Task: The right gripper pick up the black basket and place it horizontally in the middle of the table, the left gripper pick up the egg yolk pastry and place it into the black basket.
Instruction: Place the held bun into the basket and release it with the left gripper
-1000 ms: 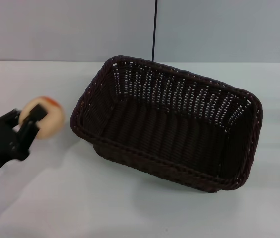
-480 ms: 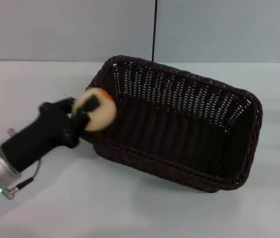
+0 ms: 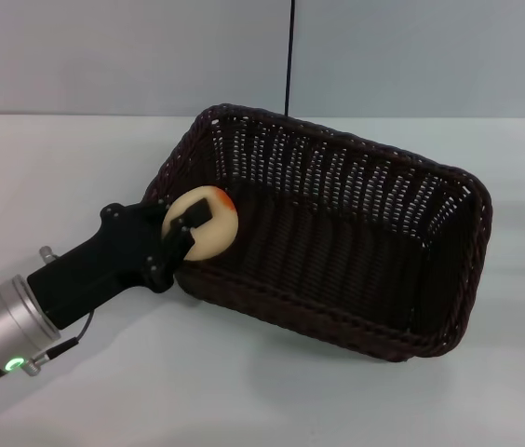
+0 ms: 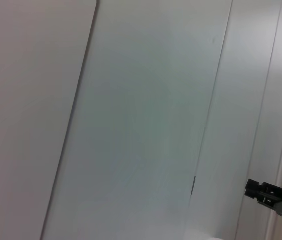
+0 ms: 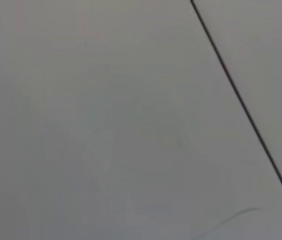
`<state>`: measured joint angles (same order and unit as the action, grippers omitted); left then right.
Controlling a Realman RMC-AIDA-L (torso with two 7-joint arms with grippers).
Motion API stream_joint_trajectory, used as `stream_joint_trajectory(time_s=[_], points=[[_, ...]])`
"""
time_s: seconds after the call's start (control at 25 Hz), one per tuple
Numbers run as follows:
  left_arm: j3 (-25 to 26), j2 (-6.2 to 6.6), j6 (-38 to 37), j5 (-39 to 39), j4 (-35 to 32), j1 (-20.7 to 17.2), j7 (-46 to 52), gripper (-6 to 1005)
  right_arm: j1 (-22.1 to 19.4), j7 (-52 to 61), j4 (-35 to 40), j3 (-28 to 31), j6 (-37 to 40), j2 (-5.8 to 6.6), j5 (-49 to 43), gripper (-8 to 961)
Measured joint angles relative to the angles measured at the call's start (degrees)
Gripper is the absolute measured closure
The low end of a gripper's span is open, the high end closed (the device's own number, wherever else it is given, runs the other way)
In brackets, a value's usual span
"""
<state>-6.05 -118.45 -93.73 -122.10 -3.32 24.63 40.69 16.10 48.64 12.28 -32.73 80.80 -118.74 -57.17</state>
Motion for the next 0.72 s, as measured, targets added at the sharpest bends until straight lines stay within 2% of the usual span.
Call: stream_joint_trajectory(time_s=[0.2,0.72], points=[[-0.4,0.15,-0.2,0.0,-0.3,-0.5,-0.1,936,0.3,0.0,-0.1,-0.2,0.0,-0.04,0.0,505],[-5.9,0.28,-6.0,-0.1,-1.9,-3.2,-1.0,938,0.9,0.0,-0.3,-0.4,0.0,-0.09,-0.1,505]])
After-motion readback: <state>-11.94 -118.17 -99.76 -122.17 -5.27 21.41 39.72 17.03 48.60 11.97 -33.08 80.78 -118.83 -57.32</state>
